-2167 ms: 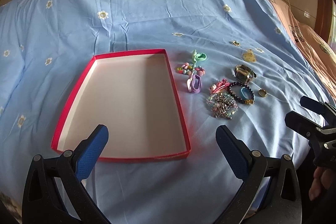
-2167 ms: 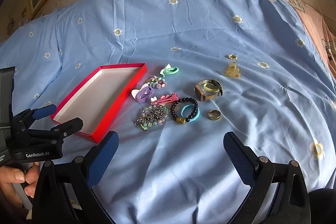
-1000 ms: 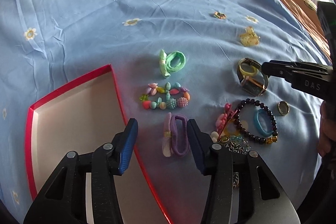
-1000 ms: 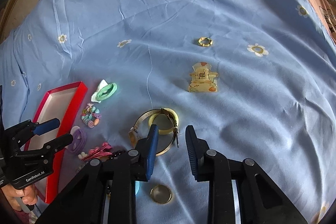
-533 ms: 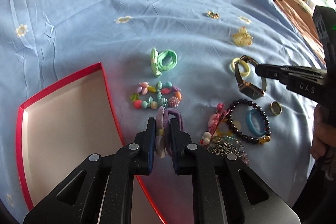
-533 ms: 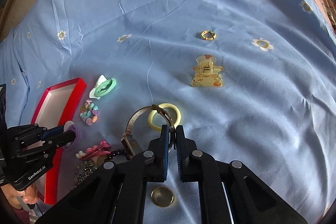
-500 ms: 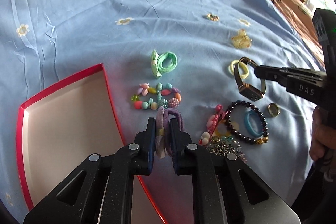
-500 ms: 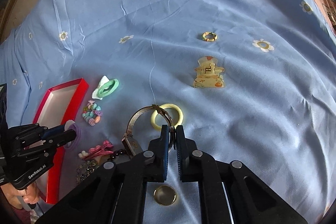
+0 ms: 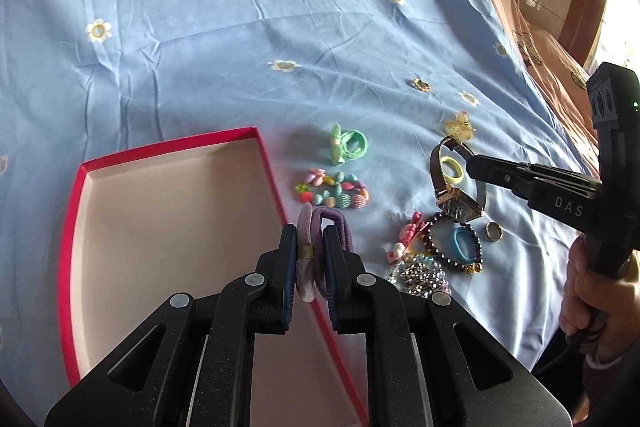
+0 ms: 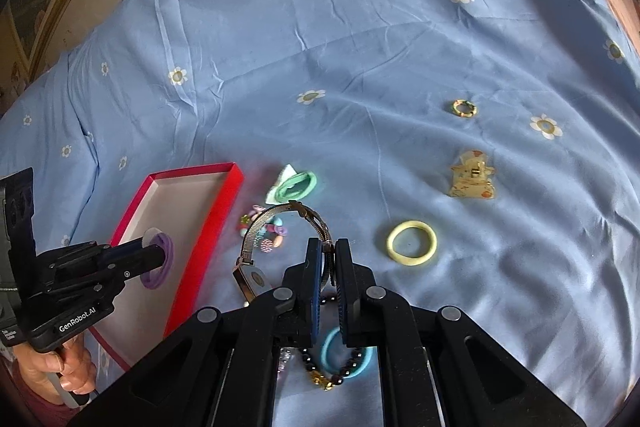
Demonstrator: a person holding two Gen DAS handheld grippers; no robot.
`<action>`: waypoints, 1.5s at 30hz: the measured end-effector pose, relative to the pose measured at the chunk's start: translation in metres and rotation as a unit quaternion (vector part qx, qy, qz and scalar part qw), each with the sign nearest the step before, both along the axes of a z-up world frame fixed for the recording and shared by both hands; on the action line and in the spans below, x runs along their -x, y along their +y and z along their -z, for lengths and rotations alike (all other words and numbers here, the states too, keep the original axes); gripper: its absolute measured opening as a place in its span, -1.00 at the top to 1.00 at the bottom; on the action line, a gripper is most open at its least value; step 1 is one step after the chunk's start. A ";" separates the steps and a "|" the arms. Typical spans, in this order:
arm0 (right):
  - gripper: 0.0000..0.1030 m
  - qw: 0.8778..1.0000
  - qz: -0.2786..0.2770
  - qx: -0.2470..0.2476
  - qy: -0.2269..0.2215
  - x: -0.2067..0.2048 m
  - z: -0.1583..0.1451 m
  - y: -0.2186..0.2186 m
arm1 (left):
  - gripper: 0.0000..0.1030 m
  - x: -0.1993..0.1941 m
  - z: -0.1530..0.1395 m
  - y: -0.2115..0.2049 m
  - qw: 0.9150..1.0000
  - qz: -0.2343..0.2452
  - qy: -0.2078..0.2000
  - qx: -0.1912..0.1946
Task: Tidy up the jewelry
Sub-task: 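Carry the purple hair tie and gold watch into the red box, open both tools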
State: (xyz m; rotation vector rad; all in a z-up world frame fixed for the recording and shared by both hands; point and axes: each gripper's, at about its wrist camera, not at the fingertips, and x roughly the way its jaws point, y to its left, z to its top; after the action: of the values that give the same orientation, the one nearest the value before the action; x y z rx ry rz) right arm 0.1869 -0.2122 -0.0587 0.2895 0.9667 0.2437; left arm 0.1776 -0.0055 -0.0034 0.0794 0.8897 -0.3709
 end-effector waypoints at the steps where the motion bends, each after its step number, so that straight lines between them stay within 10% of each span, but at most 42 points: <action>1: 0.88 1.000 -0.006 -0.002 -0.001 -0.001 -0.001 0.006 | 0.78 0.000 -0.001 0.005 1.000 -0.005 -0.001 0.000; 22: 0.88 0.992 -0.125 -0.030 -0.010 -0.041 -0.006 0.130 | 0.78 -0.029 0.007 0.104 0.995 -0.100 0.012 -0.013; 45: 0.88 0.982 -0.180 0.007 0.058 -0.097 0.059 0.197 | 0.76 -0.089 0.057 0.131 0.984 -0.143 0.080 -0.067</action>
State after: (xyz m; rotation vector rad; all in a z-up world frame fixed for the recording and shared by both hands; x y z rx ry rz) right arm 0.2836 -0.0156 -0.1180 0.1139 1.1340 0.5555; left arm 0.2665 0.1257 -0.0606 0.0445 1.0678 -0.0482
